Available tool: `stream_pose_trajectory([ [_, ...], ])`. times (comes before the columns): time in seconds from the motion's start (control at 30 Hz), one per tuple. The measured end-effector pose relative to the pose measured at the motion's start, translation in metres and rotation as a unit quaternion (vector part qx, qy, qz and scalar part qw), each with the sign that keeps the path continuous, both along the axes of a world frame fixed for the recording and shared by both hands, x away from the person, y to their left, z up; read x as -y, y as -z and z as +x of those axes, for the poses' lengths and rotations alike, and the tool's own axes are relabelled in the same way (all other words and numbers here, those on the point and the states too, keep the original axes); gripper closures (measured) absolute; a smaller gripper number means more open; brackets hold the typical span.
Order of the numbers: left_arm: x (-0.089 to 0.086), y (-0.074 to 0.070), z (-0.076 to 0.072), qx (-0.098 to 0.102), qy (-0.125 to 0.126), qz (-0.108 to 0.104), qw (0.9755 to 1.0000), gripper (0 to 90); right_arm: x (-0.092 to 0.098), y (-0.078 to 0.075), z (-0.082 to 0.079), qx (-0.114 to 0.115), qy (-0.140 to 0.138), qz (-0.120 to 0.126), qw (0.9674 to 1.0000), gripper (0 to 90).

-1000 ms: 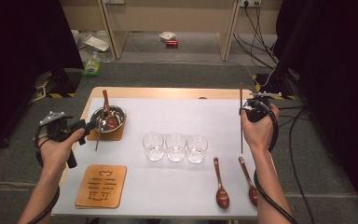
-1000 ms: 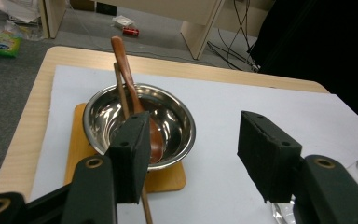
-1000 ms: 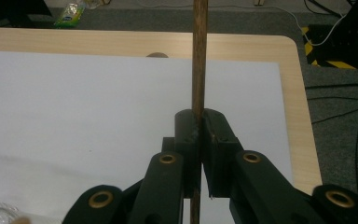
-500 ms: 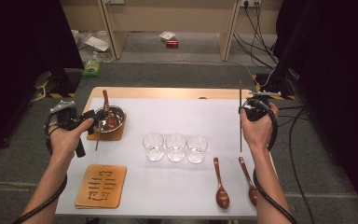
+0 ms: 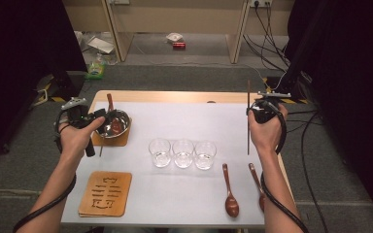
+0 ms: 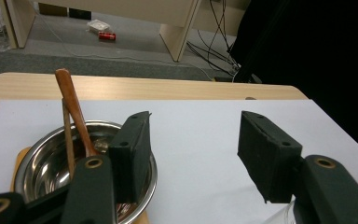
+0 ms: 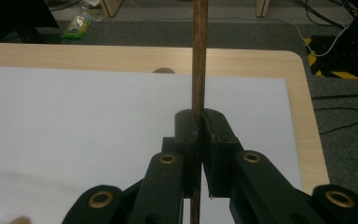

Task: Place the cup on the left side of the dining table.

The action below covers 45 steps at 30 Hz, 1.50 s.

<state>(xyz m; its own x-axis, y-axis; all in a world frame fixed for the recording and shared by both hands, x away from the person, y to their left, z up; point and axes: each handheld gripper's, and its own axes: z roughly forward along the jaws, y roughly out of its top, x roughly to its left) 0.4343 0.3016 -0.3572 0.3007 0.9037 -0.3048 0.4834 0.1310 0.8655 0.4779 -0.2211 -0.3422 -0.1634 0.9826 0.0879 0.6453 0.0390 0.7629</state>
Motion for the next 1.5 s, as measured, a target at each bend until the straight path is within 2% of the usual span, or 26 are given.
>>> stream_pose_trajectory([
  [0.4, 0.011, -0.007, 0.015, -0.003, 0.011, 0.007, 0.9999, 42.9, -0.006, -0.001, 0.007, 0.01, -0.004, 0.004, 0.9999, 85.5],
  [1.03, 0.025, -0.016, 0.029, 0.003, 0.024, 0.013, 0.9996, 42.7, -0.015, -0.006, 0.014, 0.016, -0.012, 0.005, 0.9998, 85.5],
  [1.5, 0.038, -0.016, 0.038, 0.008, 0.036, 0.011, 0.9993, 42.6, -0.023, -0.007, 0.02, 0.028, -0.016, 0.01, 0.9994, 85.5],
])
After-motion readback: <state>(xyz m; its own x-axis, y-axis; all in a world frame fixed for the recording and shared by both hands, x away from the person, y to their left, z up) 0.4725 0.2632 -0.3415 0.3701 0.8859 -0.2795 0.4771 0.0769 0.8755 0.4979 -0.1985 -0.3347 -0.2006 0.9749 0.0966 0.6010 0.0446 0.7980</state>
